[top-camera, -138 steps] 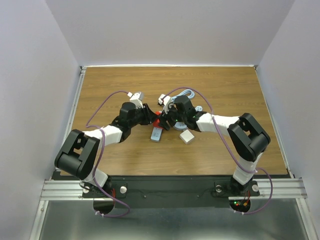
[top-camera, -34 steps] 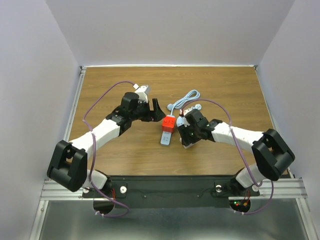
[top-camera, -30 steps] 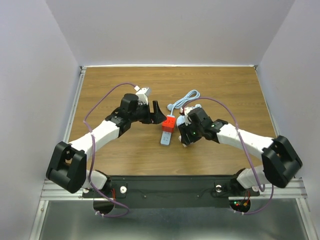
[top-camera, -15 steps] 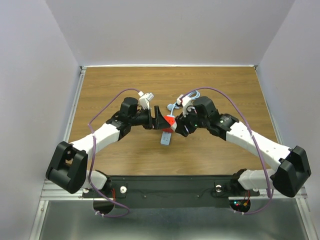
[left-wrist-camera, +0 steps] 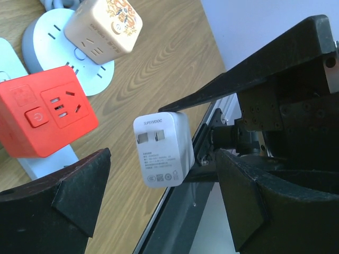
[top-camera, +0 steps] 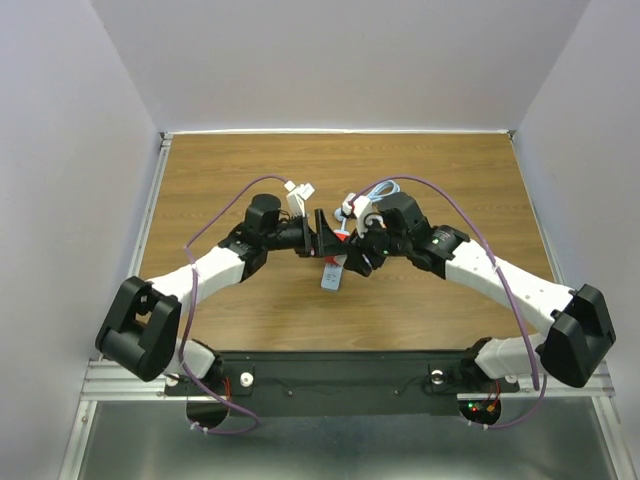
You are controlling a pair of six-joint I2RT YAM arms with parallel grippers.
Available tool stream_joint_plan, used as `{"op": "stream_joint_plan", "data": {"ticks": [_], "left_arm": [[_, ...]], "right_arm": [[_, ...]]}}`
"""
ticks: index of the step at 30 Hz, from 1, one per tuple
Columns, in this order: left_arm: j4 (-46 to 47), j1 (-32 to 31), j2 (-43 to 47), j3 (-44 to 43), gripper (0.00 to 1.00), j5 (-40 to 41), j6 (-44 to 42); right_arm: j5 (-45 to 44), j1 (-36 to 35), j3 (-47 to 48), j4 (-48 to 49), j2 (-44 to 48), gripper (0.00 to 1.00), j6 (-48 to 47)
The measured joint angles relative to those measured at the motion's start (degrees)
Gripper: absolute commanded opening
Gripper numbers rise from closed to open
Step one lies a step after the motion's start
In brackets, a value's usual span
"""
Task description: Insert the plug
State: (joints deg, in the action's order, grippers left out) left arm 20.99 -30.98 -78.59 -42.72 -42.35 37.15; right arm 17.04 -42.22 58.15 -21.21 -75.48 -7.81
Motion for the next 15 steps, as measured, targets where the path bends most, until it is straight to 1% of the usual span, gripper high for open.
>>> {"op": "stream_joint_plan", "data": {"ticks": [3, 5, 7, 9, 10, 11, 12, 13, 14, 15], "left_arm": [[1.03, -0.72, -1.53, 0.00, 0.91, -0.35, 0.48], [1.55, -1.11, -2.64, 0.00, 0.88, -0.50, 0.85], [2.32, -1.25, -3.85, 0.00, 0.83, -0.83, 1.20], [2.97, -1.36, -4.74, 0.00, 0.73, -1.31, 1.70], [3.67, -1.49, -5.22, 0.00, 0.61, -1.70, 2.01], [4.20, -1.66, -5.70, 0.00, 0.54, -2.19, 2.49], [5.05, -1.77, -5.99, 0.00, 0.38, -2.97, 2.78], [5.57, -2.03, -6.23, -0.07, 0.29, -3.41, 3.21], [6.47, -2.23, -6.43, -0.13, 0.20, -3.74, 3.89], [6.67, -2.43, -6.47, -0.15, 0.11, -3.37, 4.81]], "right_arm": [[-0.04, -0.22, 0.20, 0.00, 0.02, 0.00, -0.24], [-0.02, -0.24, 0.31, -0.04, 0.04, 0.00, -0.52], [0.00, -0.24, 0.31, -0.13, 0.04, 0.00, -0.79], [0.11, -0.24, 0.31, -0.13, 0.04, 0.00, -1.01], [0.22, -0.24, 0.31, -0.15, 0.04, 0.00, -1.03], [0.35, -0.24, 0.31, -0.13, 0.04, 0.00, -1.05], [0.42, -0.24, 0.31, -0.24, 0.04, 0.01, -1.22], [0.33, -0.26, 0.33, -0.35, 0.00, 0.02, -1.36], [0.07, -0.26, 0.31, -0.57, 0.00, 0.05, -1.44], [-0.44, -0.26, 0.31, -0.76, 0.00, 0.12, -1.46]]}}
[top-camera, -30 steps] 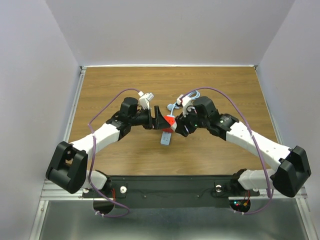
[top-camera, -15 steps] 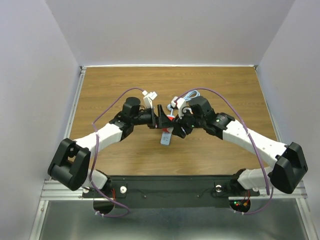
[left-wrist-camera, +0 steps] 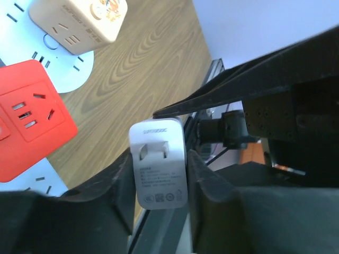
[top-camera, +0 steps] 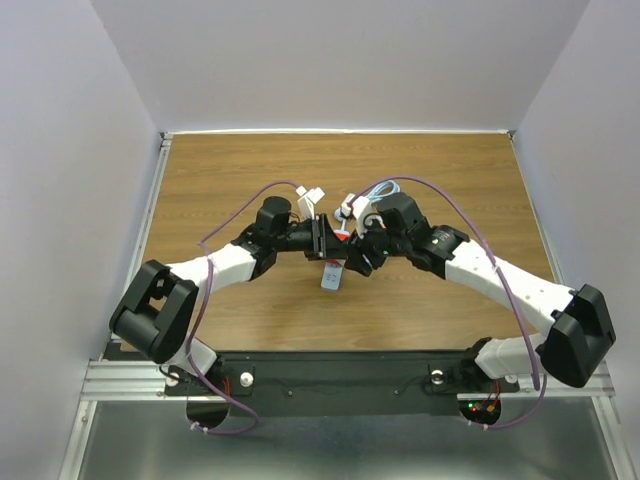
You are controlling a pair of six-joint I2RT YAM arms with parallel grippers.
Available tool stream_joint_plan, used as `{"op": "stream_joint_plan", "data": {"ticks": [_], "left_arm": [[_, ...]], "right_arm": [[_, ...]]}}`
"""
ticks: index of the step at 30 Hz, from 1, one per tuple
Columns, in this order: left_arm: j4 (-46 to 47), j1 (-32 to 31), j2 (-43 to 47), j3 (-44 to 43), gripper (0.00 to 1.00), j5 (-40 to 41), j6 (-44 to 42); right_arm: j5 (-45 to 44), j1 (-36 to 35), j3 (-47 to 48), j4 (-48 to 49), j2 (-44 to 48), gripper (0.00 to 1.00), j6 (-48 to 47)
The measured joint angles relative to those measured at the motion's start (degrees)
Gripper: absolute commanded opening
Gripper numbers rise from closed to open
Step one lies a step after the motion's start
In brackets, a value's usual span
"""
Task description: Insert the plug
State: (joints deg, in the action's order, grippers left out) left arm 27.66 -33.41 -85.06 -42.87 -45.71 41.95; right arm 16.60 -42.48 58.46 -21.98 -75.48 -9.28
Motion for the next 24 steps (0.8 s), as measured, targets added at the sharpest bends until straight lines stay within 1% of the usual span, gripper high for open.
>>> {"op": "stream_joint_plan", "data": {"ticks": [1, 3, 4, 5, 6, 7, 8, 11, 15, 18, 21, 24], "left_arm": [[0.39, 0.04, -0.22, -0.02, 0.00, 0.15, 0.98], [1.16, 0.13, -0.66, -0.02, 0.00, -0.07, 1.86], [1.60, 0.11, -0.83, 0.00, 0.00, -0.28, 1.97], [2.23, 0.15, -0.94, 0.02, 0.00, -0.33, 2.01], [2.86, 0.24, -0.94, 0.09, 0.00, -0.59, 1.95], [3.48, 0.42, -0.92, 0.11, 0.00, -1.14, 1.92], [3.89, 0.57, -0.87, 0.11, 0.00, -1.44, 1.92], [4.39, 2.45, -0.37, 0.15, 0.00, -2.03, 2.10], [4.81, 8.44, 2.45, 0.22, 0.00, -2.05, 2.08], [5.31, 11.87, 4.33, 0.22, 0.00, -2.27, 2.01], [5.55, 14.16, 5.92, 0.20, 0.00, -2.58, 1.29], [5.27, 15.21, 6.75, -0.44, 0.00, -2.25, -0.04]], "right_arm": [[-0.92, 0.00, 0.00, 0.15, 0.00, 0.34, 0.00], [-1.49, -0.04, 0.00, 0.13, 0.00, 0.60, 0.24], [-1.86, -0.09, 0.02, 0.09, 0.00, 0.75, 0.52], [-2.45, -0.17, 0.26, -0.02, 0.00, 0.80, 0.92], [-2.99, -0.31, 0.42, 0.07, 0.00, 0.87, 1.38], [-4.42, -0.37, 0.70, 0.22, 0.02, 0.97, 1.66], [-5.03, -0.37, 0.83, 0.48, 0.04, 1.00, 1.81], [-8.87, -0.37, 0.90, 0.98, 1.14, 1.00, 3.04], [-12.61, -0.35, 1.16, 0.98, 3.43, 1.00, 4.28], [-15.15, 0.07, 3.28, 1.64, 4.44, 1.00, 6.03], [-15.82, 0.63, 4.55, 4.17, 4.44, 1.00, 7.98], [-13.49, 2.32, 4.63, 9.31, 4.17, 1.00, 11.89]]}}
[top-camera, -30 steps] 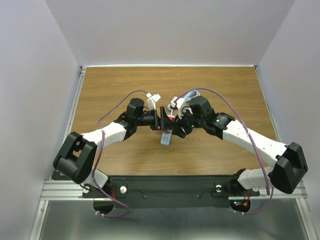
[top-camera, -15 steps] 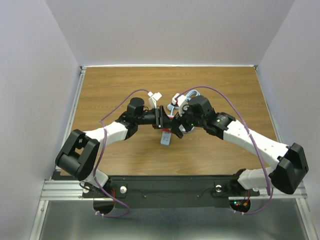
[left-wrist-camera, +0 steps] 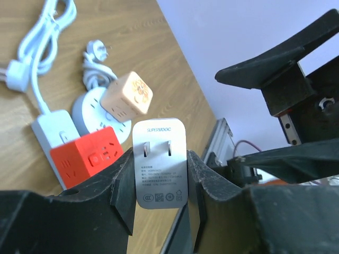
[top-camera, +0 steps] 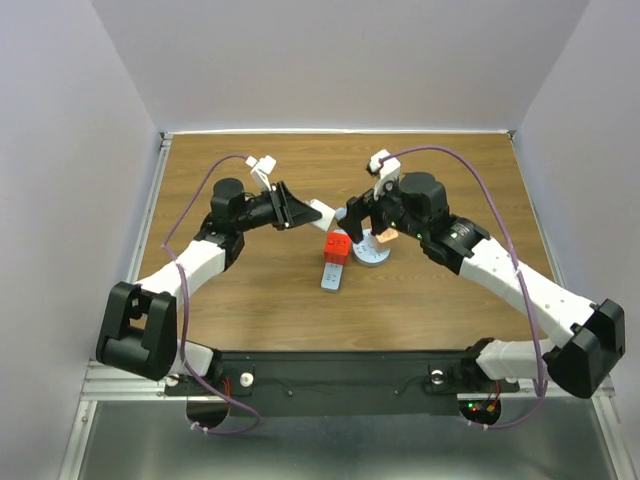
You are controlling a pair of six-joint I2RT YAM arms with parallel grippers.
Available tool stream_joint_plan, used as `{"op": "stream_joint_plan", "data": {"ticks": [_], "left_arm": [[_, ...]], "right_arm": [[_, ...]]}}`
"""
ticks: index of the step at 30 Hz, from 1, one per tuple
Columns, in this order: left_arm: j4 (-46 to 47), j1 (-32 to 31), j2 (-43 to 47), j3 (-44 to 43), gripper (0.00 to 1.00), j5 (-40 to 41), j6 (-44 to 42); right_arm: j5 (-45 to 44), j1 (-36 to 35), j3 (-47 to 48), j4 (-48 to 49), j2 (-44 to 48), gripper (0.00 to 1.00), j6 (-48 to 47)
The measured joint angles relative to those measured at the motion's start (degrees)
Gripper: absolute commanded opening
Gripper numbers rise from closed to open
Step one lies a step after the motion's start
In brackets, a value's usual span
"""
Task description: Insert the plug
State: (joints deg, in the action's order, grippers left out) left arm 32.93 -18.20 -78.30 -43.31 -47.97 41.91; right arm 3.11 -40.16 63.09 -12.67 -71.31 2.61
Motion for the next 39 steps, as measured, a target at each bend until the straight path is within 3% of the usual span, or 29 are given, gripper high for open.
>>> {"op": "stream_joint_plan", "data": {"ticks": [8, 15, 24, 39], "left_arm": [[-0.92, 0.92, 8.87, -4.39, 0.00, 5.86, -7.06], [12.00, 1.49, 13.66, -4.68, 0.00, 5.55, -5.70], [24.61, 1.36, 13.22, -2.78, 0.00, 2.21, -0.66], [37.81, -4.11, 11.52, -2.12, 0.00, -0.15, 4.87]], "right_arm": [[16.76, 6.21, -5.60, 30.77, -3.10, 0.99, 17.40], [27.17, 6.40, -8.52, 49.05, -6.08, 0.96, 27.56], [33.99, 6.40, -10.93, 62.73, -5.20, 0.92, 31.76], [34.91, 6.40, -11.28, 71.97, -6.45, 0.85, 34.16]]}}
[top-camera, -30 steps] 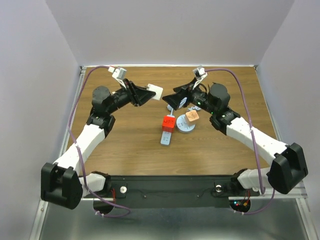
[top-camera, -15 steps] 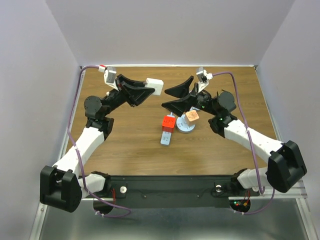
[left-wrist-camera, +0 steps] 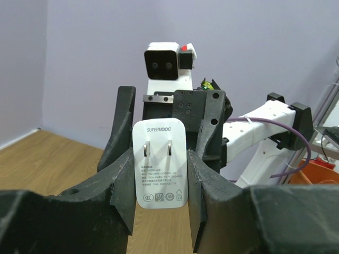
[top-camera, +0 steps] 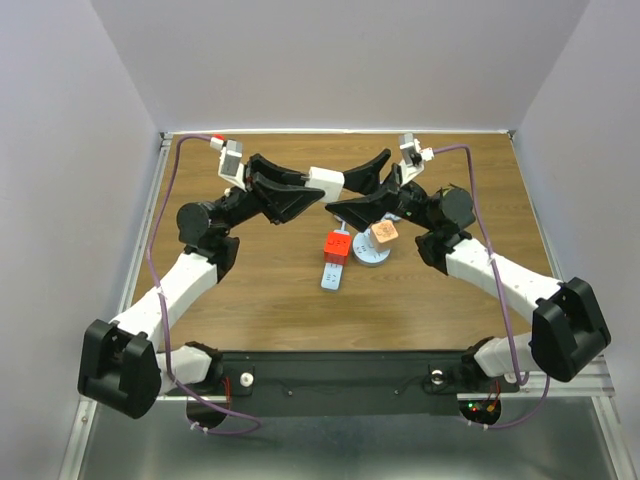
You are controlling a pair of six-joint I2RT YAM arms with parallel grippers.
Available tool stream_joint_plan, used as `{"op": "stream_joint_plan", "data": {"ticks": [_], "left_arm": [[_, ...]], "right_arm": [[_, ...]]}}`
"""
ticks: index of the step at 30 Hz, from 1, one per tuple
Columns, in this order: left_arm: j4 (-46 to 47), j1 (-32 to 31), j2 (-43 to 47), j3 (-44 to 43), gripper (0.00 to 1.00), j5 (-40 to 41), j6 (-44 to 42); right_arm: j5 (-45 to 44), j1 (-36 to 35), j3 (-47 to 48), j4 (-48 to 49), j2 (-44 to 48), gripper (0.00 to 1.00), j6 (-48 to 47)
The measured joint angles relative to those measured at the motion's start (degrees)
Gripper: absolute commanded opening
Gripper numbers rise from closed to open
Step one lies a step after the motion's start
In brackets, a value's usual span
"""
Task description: Insert the plug
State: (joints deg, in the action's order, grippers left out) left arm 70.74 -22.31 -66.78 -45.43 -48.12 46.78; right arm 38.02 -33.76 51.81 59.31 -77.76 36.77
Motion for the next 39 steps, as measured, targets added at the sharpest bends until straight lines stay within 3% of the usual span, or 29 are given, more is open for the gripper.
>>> {"op": "stream_joint_plan", "data": {"ticks": [6, 13, 16, 18, 19, 20, 23, 24, 26, 27, 30, 31, 32, 34, 39], "left_arm": [[0.66, -1.33, -1.46, 0.00, 0.00, -0.35, 0.31], [1.31, -1.49, -1.75, 0.00, 0.00, -0.35, 0.68], [1.46, -1.75, -2.23, 0.00, 0.00, -0.37, 0.85], [1.99, -1.77, -2.64, 0.00, 0.00, -0.46, 1.14], [2.45, -1.75, -2.82, 0.00, 0.00, -0.81, 1.14], [2.97, -1.75, -2.93, 0.00, 0.00, -1.07, 1.14], [3.72, -1.79, -3.30, 0.09, 0.01, -1.03, 1.62], [3.89, -1.99, -3.41, 0.28, 0.06, -1.11, 1.81], [3.98, -2.10, -3.67, 0.98, 0.33, -1.20, 1.92], [3.96, -2.10, -3.76, 1.14, 0.53, -1.22, 1.95], [2.29, -2.14, -4.17, 2.14, 0.71, -0.68, 1.70], [1.38, -2.14, -4.31, 2.47, 0.87, -0.24, 1.31], [0.39, -2.14, -4.37, 2.84, 0.93, 0.15, 1.20], [-1.57, -2.10, -4.37, 3.85, 0.99, 0.76, 0.57], [-5.55, -1.97, -4.33, 5.49, 0.99, 1.79, -0.94]], "right_arm": [[-0.11, 0.00, -0.02, 2.75, 0.07, 0.77, 0.11], [-0.22, 0.00, -0.15, 4.39, 0.57, 0.50, -0.35], [-0.07, 0.00, -0.17, 4.83, 0.59, 0.45, -0.50], [-0.02, 0.00, -0.17, 4.98, 0.59, 0.34, -0.44], [0.02, 0.02, -0.24, 5.01, 0.59, 0.23, -0.07], [0.07, 0.04, -0.24, 5.03, 0.61, 0.01, 0.42], [-0.02, 0.04, -0.63, 5.40, 0.96, 0.00, 0.02], [-0.20, 0.04, -1.09, 5.46, 1.18, 0.00, -0.04], [-0.52, 0.04, -2.29, 5.44, 1.68, 0.01, -0.39], [-0.96, 0.04, -3.08, 5.40, 1.99, 0.00, -0.55], [-2.25, 0.04, -5.05, 5.33, 2.89, 0.00, -1.70], [-2.78, 0.04, -5.46, 4.87, 3.26, 0.01, -2.47], [-3.10, 0.04, -5.92, 4.26, 3.98, 0.00, -3.10], [-4.52, 0.04, -6.01, 2.32, 5.25, 0.00, -5.11], [-7.37, 0.20, -6.01, -4.00, 8.55, 0.00, -10.01]]}}
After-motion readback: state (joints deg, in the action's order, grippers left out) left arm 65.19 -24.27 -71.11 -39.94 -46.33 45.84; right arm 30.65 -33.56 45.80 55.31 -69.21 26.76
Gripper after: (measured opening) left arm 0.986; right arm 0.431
